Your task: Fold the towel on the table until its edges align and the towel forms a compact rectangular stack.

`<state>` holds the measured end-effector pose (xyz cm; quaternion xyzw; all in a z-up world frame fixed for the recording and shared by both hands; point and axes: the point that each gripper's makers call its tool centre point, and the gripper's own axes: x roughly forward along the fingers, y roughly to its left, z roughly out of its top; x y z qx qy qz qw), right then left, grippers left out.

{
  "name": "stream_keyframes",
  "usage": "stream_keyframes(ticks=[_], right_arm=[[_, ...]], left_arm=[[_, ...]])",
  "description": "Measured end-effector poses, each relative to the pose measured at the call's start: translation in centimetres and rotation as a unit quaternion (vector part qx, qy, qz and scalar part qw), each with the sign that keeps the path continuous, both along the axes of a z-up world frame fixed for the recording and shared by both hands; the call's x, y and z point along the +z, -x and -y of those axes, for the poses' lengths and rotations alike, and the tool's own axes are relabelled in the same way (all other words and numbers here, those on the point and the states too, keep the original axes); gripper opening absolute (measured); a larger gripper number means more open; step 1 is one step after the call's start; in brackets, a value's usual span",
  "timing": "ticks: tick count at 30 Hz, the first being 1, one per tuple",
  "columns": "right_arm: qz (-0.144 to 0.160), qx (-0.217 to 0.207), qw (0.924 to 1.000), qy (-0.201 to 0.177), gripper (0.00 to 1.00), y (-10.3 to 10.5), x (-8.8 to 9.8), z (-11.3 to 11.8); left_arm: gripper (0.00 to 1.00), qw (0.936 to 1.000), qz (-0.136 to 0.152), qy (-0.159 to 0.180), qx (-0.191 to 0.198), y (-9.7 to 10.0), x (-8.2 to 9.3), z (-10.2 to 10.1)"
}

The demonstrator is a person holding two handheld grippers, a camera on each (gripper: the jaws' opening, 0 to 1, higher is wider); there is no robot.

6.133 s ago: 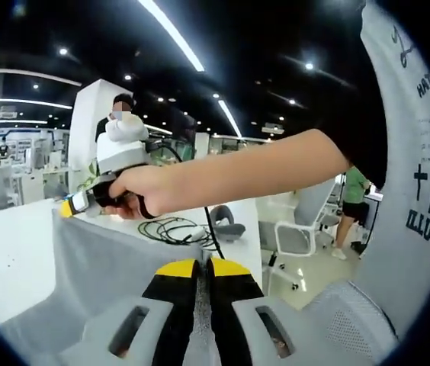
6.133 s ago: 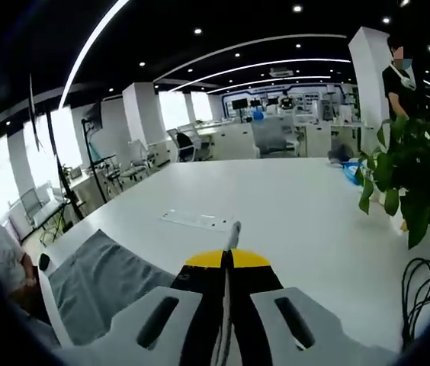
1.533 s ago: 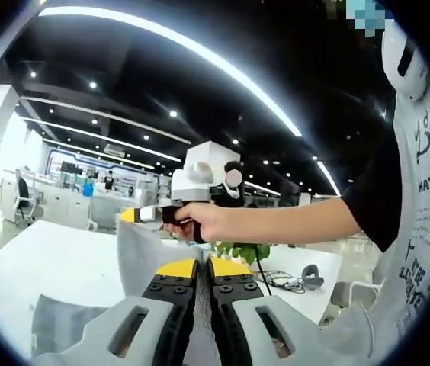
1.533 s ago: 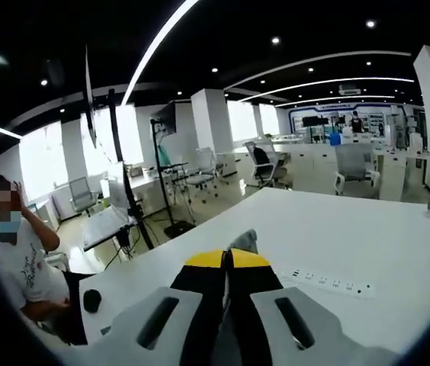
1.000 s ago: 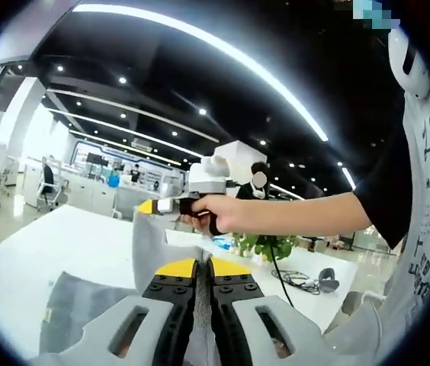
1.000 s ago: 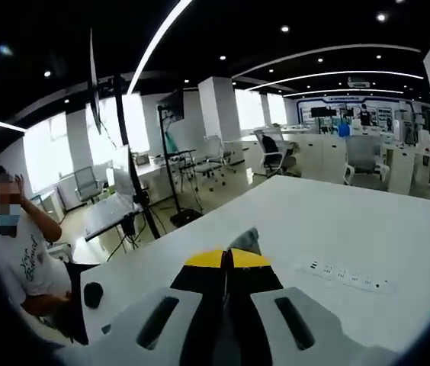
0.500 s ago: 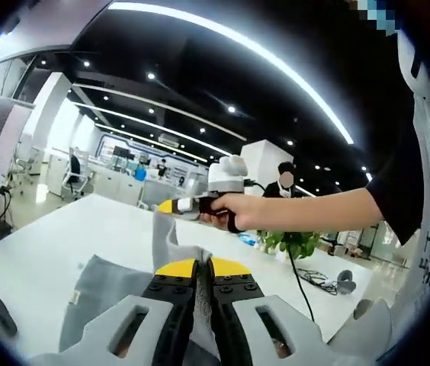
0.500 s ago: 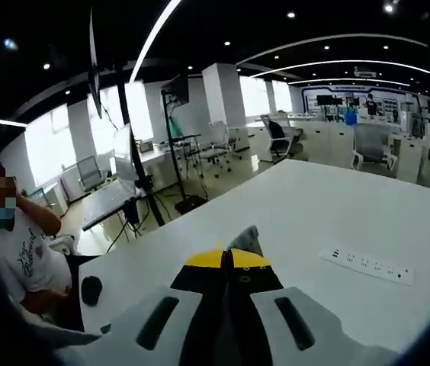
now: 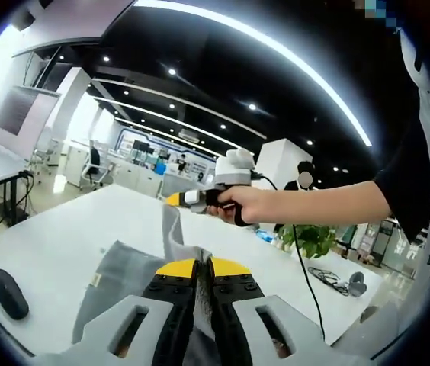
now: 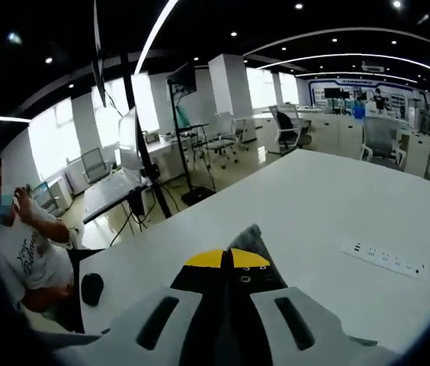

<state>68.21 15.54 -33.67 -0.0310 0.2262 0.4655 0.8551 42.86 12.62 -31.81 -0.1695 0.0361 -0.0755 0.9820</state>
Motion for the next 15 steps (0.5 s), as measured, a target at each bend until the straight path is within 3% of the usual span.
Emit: stream_keyframes(ticks=[14,15], right_arm=[[-0.026,0.004,0.9996,0.009,0.0,1.4,-3.0,-3.1],[-0.028,0.004,0.9996,0.009,0.0,0.8,-3.5,-3.6]], left_arm=[[0.06,0.9985,-0.031,0.013,0.043,1.0,-3.0,-2.0],[0.06,0.9984,-0.031,0.014,0.044,1.0,-3.0,-2.0]])
